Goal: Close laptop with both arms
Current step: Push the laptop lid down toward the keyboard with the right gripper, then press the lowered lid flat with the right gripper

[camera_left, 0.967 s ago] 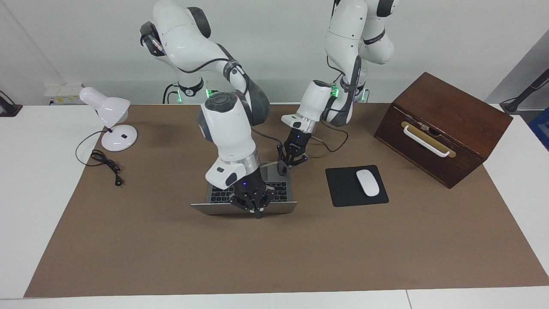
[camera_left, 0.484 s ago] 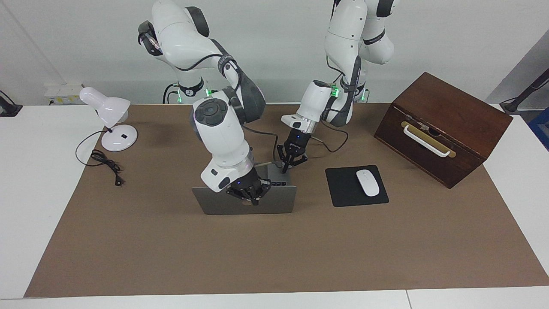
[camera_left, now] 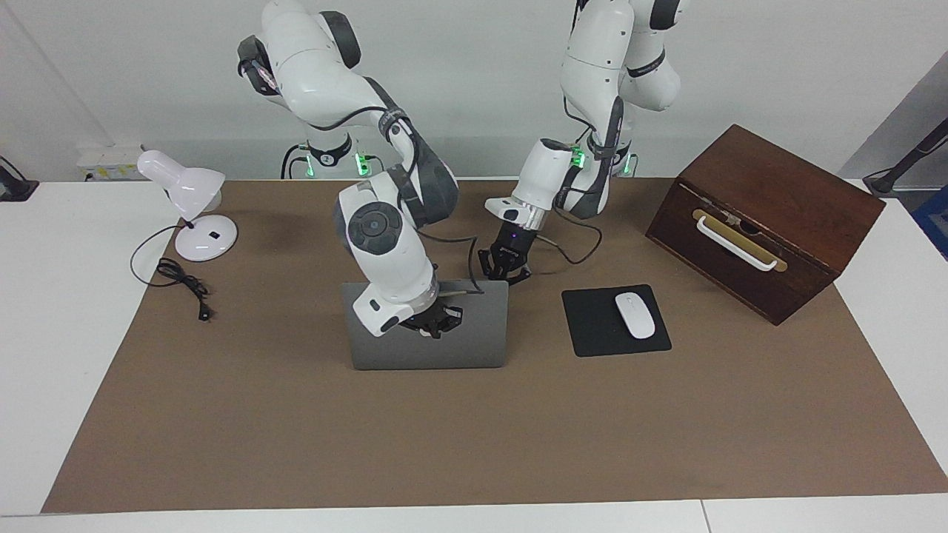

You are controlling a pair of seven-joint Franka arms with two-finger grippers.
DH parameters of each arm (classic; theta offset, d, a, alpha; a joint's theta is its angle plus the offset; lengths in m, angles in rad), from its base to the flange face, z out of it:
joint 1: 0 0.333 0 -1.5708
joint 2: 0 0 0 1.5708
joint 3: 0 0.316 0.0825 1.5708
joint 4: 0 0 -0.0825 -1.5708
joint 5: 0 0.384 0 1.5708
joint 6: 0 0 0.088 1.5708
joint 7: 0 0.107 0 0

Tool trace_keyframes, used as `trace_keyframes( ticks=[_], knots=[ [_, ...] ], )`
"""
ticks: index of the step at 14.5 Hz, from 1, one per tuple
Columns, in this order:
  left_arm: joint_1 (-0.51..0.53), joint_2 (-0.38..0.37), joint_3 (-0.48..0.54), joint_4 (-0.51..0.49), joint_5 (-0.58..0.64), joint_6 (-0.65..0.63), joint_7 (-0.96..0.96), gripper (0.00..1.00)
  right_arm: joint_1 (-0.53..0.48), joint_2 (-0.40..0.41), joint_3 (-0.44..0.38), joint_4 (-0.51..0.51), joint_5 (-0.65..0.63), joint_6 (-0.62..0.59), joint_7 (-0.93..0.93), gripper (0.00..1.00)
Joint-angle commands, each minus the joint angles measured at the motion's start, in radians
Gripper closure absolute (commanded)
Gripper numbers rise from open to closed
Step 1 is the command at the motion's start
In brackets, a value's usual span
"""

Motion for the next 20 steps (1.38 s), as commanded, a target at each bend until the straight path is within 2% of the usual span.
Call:
trace_keyframes(
  ticks=[1, 5, 16, 20],
  knots=[
    [-0.005, 0.035, 0.015, -0.007, 0.006, 0.014, 0.04, 1.0, -0.006, -0.08, 0.011, -0.154, 0.061, -0.004, 0.025, 1.0],
    [-0.004, 0.052, 0.015, -0.007, 0.007, 0.012, 0.071, 1.0, -0.005, -0.095, 0.011, -0.199, 0.092, 0.0, 0.059, 1.0],
    [0.004, 0.06, 0.015, -0.012, 0.007, 0.012, 0.099, 1.0, -0.002, -0.104, 0.011, -0.239, 0.094, 0.017, 0.082, 1.0],
    [0.006, 0.06, 0.015, -0.018, 0.007, 0.012, 0.114, 1.0, -0.005, -0.106, 0.011, -0.268, 0.094, 0.057, 0.082, 1.0]
  ],
)
